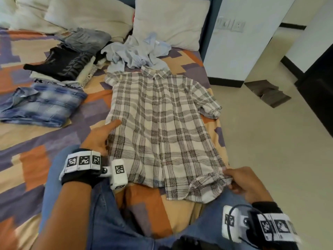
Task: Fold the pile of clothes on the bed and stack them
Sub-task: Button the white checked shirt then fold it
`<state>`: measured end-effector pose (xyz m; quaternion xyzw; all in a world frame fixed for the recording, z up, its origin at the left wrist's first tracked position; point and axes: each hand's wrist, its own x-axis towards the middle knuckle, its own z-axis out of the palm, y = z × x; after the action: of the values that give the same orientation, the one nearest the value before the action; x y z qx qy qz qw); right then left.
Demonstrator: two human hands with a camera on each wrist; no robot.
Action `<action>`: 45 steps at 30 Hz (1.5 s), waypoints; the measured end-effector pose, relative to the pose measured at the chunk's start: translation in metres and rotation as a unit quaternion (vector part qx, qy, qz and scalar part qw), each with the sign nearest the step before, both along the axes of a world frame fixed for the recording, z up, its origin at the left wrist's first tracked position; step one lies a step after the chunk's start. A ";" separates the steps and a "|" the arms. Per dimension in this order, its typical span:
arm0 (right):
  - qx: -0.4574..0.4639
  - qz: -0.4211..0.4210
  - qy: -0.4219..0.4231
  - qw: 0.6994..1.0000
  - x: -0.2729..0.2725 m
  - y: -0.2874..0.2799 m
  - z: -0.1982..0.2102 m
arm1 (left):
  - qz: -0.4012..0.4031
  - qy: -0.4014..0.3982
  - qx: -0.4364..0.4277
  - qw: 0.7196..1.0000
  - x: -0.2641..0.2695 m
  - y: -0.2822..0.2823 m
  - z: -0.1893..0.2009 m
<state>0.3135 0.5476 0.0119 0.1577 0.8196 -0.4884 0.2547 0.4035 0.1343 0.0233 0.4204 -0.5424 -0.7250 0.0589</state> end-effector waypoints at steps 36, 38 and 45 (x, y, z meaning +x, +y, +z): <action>0.288 0.326 0.171 0.884 -0.088 -0.126 0.017 | -0.240 -0.175 -0.515 0.804 -0.020 -0.023 0.101; 0.233 0.327 0.205 0.892 -0.104 -0.158 0.020 | -0.290 -0.135 -0.491 0.811 -0.064 -0.011 0.078; 0.137 0.343 0.216 0.904 -0.149 -0.231 0.001 | -0.342 -0.253 -0.459 0.780 -0.153 0.033 -0.024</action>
<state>0.1648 0.3163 0.0133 -0.2087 0.9169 -0.2759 0.1990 0.2502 0.1672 -0.0009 0.2990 -0.9145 -0.2300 -0.1461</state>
